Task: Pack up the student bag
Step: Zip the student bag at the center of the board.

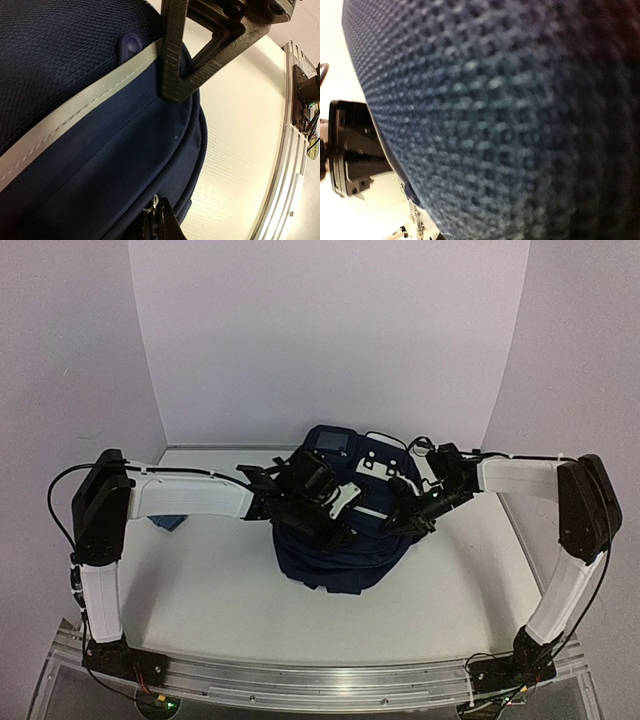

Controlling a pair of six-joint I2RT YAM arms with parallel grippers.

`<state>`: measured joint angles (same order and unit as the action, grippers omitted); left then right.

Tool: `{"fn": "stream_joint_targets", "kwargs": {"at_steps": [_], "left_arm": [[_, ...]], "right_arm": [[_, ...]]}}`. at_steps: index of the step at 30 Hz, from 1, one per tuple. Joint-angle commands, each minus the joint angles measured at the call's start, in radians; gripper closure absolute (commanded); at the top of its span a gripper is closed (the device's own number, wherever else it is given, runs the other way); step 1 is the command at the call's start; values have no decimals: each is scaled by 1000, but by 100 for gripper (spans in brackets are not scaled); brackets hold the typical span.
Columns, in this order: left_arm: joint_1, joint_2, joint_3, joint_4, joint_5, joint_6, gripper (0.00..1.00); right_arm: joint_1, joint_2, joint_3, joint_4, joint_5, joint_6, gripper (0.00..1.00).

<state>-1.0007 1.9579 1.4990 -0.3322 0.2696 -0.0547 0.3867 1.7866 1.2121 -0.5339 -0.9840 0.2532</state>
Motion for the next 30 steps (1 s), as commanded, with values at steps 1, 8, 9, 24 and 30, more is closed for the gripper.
{"fn": "stream_joint_targets", "kwargs": {"at_steps": [1,8,9,24,30], "left_arm": [[-44,-24,36,134,111,-18,97],[-70,58,103,166,91,-93,98],[-77,70,108,179,87,-105,98],[-90,-18,-8,248,79,-129,55],[-85,-167,-125,255,85,-109,35]], "right_arm": [[62,-6,19,218,-48,65,100],[108,35,59,320,-43,171,100],[112,40,63,340,-45,187,100],[18,-142,-29,272,42,61,35],[29,-250,-89,182,152,-111,41]]}}
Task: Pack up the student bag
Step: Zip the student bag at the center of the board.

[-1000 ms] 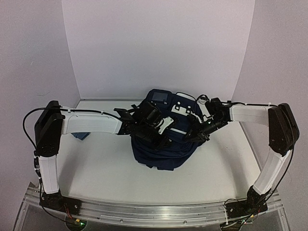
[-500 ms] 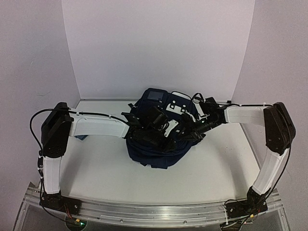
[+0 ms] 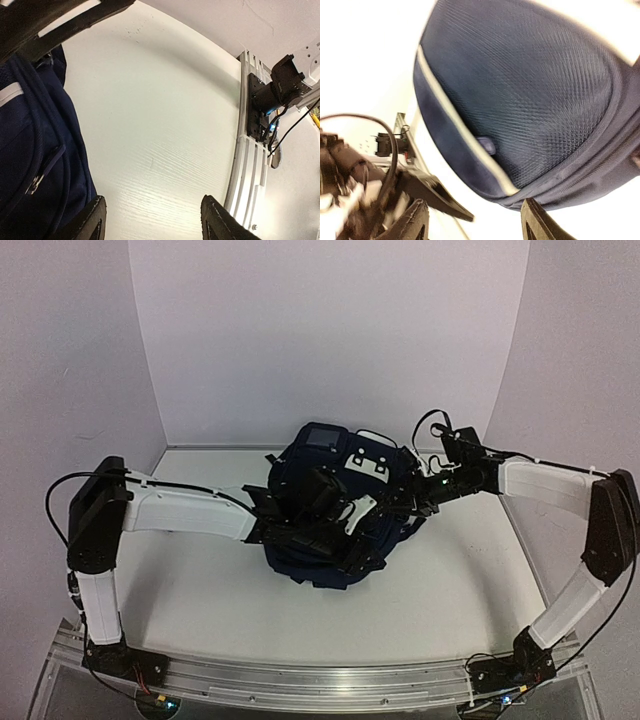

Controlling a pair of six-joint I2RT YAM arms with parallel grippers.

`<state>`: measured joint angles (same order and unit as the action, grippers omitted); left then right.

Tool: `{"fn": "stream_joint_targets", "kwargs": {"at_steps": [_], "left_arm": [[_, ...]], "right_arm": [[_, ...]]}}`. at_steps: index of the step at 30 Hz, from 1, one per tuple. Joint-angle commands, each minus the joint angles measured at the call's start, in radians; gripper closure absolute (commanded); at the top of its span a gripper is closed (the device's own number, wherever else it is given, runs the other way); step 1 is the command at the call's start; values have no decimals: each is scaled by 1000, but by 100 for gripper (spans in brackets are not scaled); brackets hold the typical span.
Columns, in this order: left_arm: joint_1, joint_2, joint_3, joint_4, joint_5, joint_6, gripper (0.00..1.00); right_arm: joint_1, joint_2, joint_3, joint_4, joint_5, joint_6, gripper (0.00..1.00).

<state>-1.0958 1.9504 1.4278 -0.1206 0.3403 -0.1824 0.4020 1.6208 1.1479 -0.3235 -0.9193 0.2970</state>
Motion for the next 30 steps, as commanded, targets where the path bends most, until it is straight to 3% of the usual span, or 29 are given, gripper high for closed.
{"fn": "stream_joint_targets", "kwargs": {"at_steps": [1,12,20,30], "left_arm": [[14,-190,-73,38,-6,17,34],[176,-431,-231,-2,-265,-138,27],[186,-418,-215,-22,-259,-135,26],[186,-384,-185,-48,-257,-106,24]], "right_arm": [[24,-98,-32,-41,118,-188,43],[205,-111,-29,-129,397,-418,55],[277,-42,0,-120,536,-472,60],[298,-19,-25,-73,597,-475,58]]}}
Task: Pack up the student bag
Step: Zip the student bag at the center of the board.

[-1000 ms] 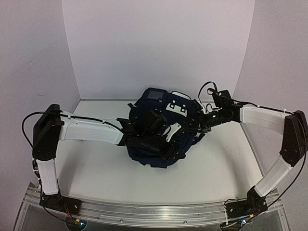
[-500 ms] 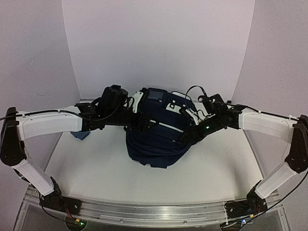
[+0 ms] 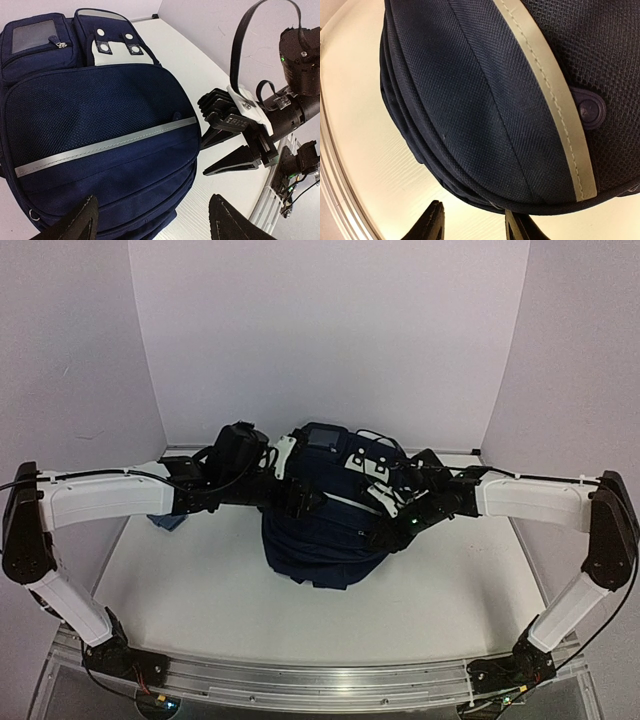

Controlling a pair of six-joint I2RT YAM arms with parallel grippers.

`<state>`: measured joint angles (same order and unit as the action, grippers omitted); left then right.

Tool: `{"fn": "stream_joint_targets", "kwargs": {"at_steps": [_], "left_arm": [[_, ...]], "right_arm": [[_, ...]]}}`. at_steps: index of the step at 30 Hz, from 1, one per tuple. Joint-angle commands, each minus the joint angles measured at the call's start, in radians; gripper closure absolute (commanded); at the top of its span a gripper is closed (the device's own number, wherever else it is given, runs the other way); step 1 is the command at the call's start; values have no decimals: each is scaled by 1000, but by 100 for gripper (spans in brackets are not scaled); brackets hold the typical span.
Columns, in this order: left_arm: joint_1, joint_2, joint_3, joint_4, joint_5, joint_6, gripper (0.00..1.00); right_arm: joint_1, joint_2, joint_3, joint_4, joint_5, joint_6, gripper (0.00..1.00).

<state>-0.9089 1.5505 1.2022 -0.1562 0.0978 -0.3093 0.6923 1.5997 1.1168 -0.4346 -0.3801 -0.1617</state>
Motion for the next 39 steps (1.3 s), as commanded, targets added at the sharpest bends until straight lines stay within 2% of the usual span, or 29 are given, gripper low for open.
{"fn": "stream_joint_targets", "kwargs": {"at_steps": [1,4,12,15,17,24,29,32,37,39], "left_arm": [[-2,16,40,-13,-13,24,24],[-2,19,45,-20,-14,35,24],[1,25,55,-31,-20,47,24],[1,36,68,-51,-13,90,24],[1,39,71,-70,-2,172,24],[-1,48,-1,-54,40,516,25],[-11,22,-105,104,59,716,27],[-12,26,-118,177,51,774,29],[-17,75,-60,162,-23,796,31],[-16,69,-62,162,-21,783,31]], "right_arm": [[8,2,8,42,62,-15,59],[7,12,21,51,77,-12,60],[9,38,7,76,91,-13,72],[9,31,4,77,82,-19,88],[9,9,2,76,77,-25,99],[9,-80,20,39,49,-5,100],[9,-90,11,26,60,-10,100],[9,-77,3,26,65,-19,100],[9,-31,-18,66,42,-39,100],[9,-13,-19,83,45,-45,92]]}}
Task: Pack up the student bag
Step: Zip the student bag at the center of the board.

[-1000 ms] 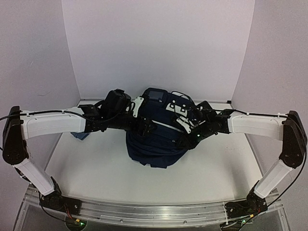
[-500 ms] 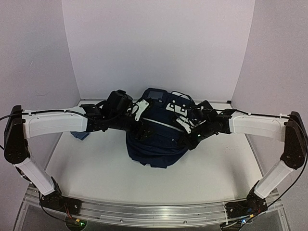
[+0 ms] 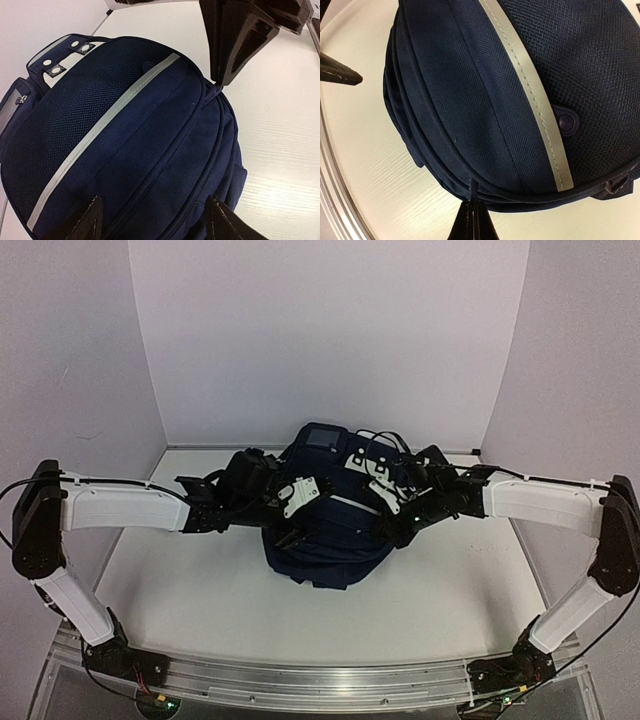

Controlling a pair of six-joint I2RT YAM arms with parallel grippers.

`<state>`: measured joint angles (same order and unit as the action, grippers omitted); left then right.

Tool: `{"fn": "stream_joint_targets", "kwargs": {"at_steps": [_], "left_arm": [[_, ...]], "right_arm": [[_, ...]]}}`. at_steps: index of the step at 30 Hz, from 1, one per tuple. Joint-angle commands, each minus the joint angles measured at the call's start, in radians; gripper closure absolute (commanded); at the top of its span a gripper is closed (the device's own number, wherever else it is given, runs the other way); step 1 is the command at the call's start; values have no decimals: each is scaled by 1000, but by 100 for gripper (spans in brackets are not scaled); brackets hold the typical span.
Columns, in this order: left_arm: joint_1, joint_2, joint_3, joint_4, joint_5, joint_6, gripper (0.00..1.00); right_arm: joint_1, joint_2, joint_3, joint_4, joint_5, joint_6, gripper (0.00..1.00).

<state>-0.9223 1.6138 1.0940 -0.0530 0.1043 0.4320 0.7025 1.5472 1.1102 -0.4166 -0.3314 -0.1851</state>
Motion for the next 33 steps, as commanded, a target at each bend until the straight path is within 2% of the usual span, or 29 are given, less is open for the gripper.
{"fn": "stream_joint_targets", "kwargs": {"at_steps": [1,5,8,11,18,21,25,33], "left_arm": [[-3,-2,43,62,-26,32,31],[-3,-24,6,111,-44,15,30],[-3,-29,11,94,-52,-5,30],[-3,-42,3,92,-51,-10,30],[-3,-42,-4,103,-66,-37,29],[-4,-42,-1,102,-68,-36,29],[-8,-30,23,71,-58,21,29],[-64,-12,-7,118,-82,306,27]], "right_arm": [[-1,45,-14,72,-11,-22,86],[-1,54,-39,137,-32,5,74],[1,66,-38,155,-35,19,69],[4,70,-46,164,-36,24,60],[25,47,-55,190,-12,66,50],[43,53,-54,204,59,70,52],[51,88,-56,205,140,63,61],[51,46,-86,217,182,55,100]]}}
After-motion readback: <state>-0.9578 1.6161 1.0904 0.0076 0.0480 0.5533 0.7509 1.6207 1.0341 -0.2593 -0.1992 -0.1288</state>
